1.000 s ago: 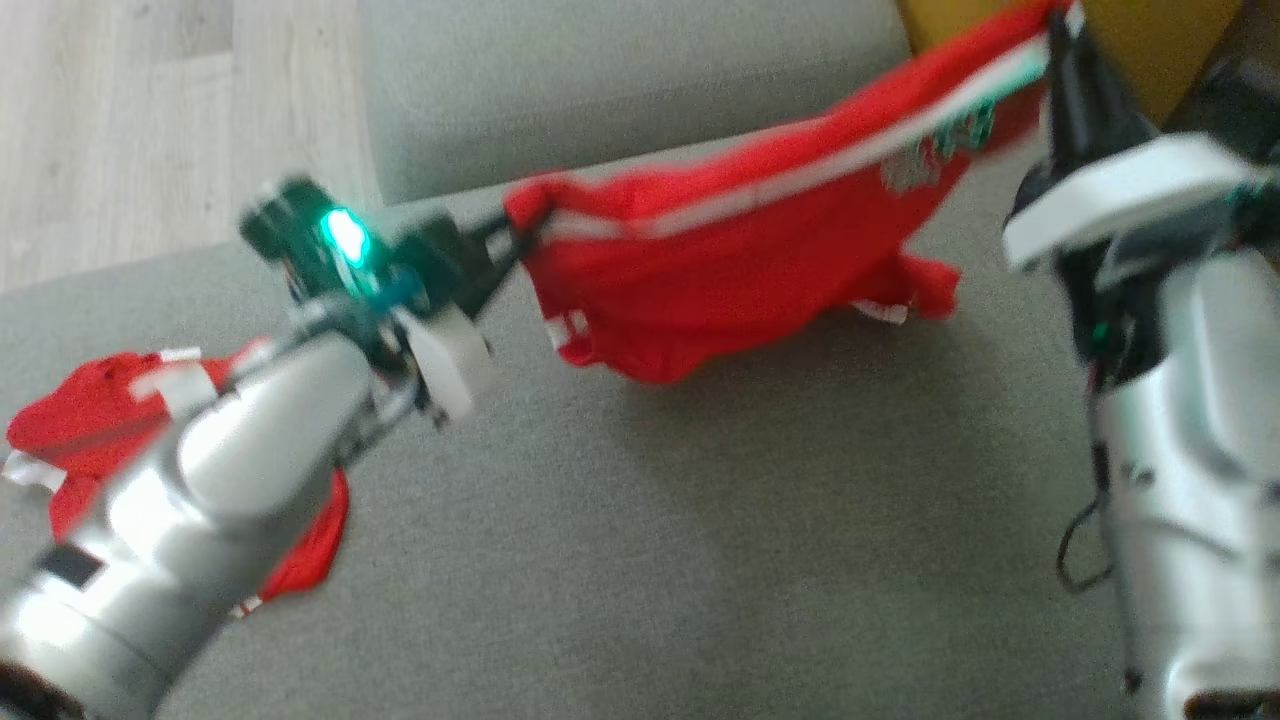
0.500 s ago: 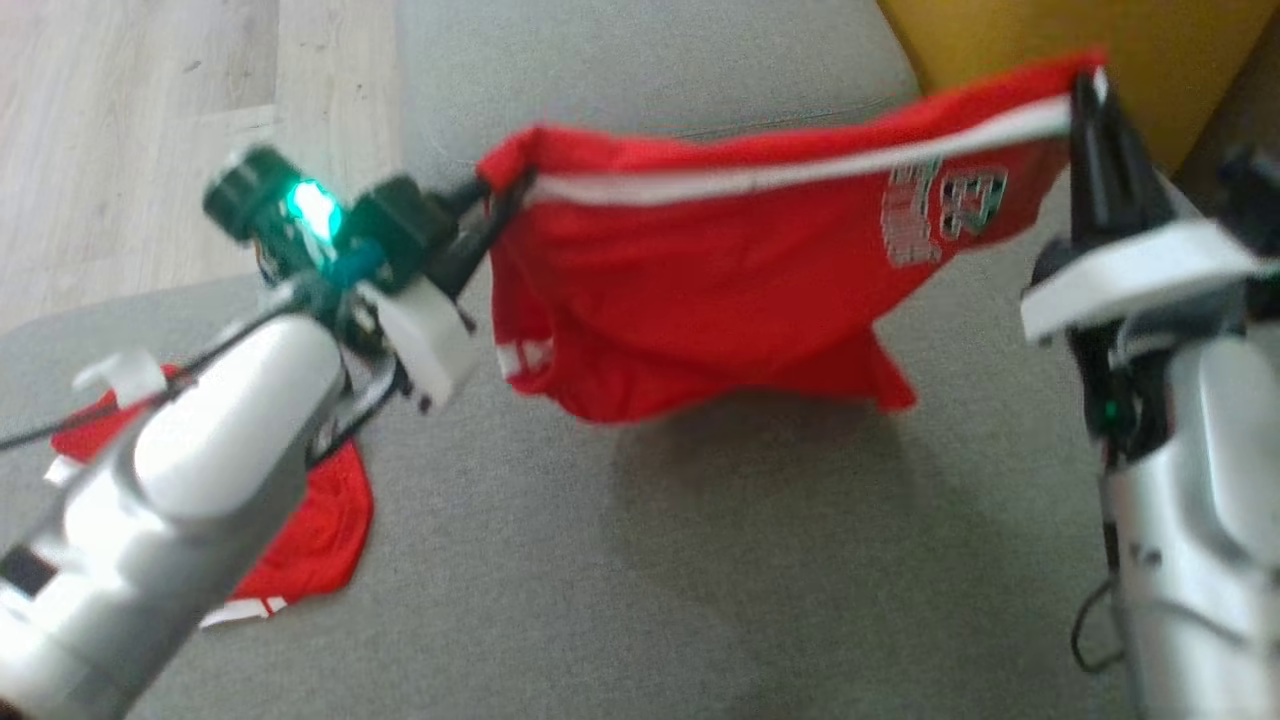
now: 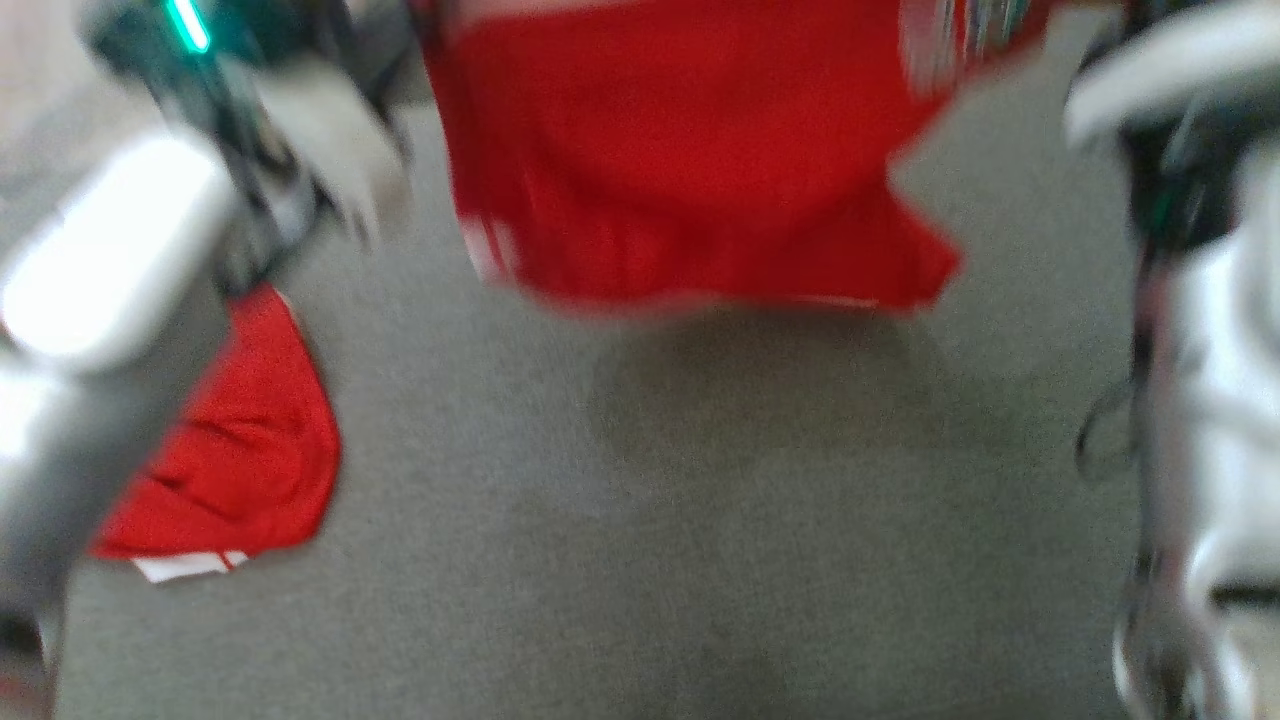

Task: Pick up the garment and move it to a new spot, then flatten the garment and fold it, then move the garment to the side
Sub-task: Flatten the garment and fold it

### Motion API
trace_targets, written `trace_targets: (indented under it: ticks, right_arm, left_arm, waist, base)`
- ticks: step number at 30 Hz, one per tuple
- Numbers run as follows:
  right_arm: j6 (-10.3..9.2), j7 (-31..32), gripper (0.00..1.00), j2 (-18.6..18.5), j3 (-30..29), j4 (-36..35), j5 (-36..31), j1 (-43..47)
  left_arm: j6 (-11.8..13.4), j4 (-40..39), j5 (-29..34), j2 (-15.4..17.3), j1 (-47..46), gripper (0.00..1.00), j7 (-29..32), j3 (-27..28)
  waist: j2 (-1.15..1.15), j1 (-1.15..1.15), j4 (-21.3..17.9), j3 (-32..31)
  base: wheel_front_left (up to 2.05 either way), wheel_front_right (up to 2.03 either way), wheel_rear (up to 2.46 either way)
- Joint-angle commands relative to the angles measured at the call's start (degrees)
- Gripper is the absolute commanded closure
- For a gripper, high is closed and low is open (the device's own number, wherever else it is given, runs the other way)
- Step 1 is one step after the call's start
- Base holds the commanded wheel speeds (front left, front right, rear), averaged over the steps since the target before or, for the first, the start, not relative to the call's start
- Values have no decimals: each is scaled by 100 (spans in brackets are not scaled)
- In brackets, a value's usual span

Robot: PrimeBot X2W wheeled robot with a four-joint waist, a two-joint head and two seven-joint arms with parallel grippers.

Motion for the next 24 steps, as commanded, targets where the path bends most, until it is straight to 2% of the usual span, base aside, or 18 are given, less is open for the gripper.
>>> trace_targets:
  ticks: [1,2,8,13,19,24]
  right_arm:
    - [-4,-218,100,42,-95,117,79,-915]
    - [-4,-218,100,42,-95,117,79,-915]
    - [-4,-1283,100,47,-457,1465,-11,-2657]
    - [-4,-1833,100,48,-503,2389,-78,-3231]
    - [-4,-1932,100,22,-61,3363,-216,-2880]
    - [-4,-1630,100,-261,514,4168,-255,-2272]
  left_arm:
    - [-4,186,174,87,-974,100,-189,401]
    - [-4,186,174,87,-974,100,-189,401]
    - [33,1303,722,-379,-2517,100,-1080,496]
    - [3,2097,1046,-717,-3023,100,-1721,279]
    - [-64,2656,1357,-931,-2562,100,-2024,-398]
    - [-82,2524,1154,-983,-1363,100,-2127,-1081]
  waist:
    - [0,-2,-84,913]
    - [0,-2,-84,913]
    - [0,-2,-151,1478]
    - [0,-2,-167,1614]
    - [0,-2,-83,1704]
    - [0,-2,25,1577]
  base:
    - [0,0,0]
    - [0,0,0]
    - [0,0,0]
    - [0,0,0]
    - [0,0,0]
    - [0,0,0]
